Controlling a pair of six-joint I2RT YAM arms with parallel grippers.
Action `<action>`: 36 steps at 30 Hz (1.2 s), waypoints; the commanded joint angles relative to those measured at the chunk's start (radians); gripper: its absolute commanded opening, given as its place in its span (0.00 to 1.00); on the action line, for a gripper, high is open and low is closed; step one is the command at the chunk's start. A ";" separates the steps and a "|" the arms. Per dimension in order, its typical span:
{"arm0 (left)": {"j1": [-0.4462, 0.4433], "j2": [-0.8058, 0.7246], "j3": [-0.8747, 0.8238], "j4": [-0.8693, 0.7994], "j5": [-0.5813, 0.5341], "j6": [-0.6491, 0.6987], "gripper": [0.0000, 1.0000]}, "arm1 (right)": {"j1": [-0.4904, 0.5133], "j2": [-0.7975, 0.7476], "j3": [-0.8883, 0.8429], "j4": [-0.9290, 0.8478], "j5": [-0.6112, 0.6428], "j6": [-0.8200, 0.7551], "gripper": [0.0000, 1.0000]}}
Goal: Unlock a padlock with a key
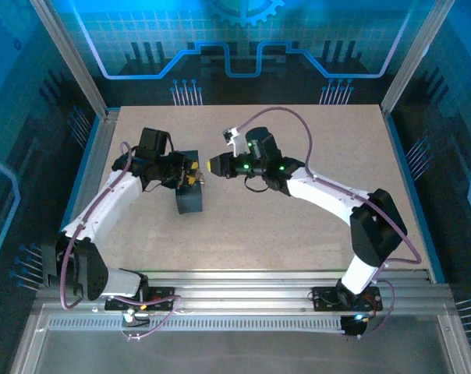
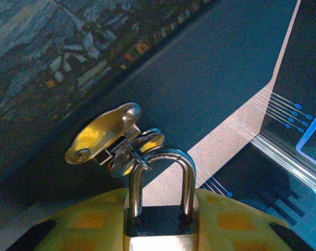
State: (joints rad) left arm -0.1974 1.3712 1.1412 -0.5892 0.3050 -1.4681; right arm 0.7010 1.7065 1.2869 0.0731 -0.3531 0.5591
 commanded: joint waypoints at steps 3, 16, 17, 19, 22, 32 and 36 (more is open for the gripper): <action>0.000 -0.037 0.000 0.040 0.024 -0.005 0.00 | 0.030 0.043 0.038 -0.025 -0.066 0.014 0.29; 0.000 -0.039 -0.003 0.045 0.026 -0.008 0.00 | 0.048 0.077 0.036 0.007 -0.069 0.074 0.20; -0.001 -0.038 -0.003 0.045 0.026 -0.008 0.00 | 0.048 0.081 0.032 0.018 -0.072 0.093 0.18; 0.000 -0.040 -0.005 0.047 0.026 -0.008 0.00 | 0.047 0.087 0.017 0.067 -0.081 0.148 0.10; 0.000 -0.039 -0.008 0.051 0.028 -0.008 0.00 | 0.046 0.094 -0.020 0.160 -0.088 0.267 0.03; -0.002 -0.033 -0.008 0.062 0.020 0.011 0.00 | 0.049 0.103 -0.156 0.550 -0.088 0.797 0.00; -0.002 -0.031 -0.008 0.064 0.016 0.023 0.00 | 0.063 0.120 -0.171 0.663 -0.055 0.993 0.00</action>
State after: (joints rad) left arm -0.1917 1.3708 1.1404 -0.5777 0.2676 -1.4647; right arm 0.7395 1.8027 1.1175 0.5484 -0.4278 1.3319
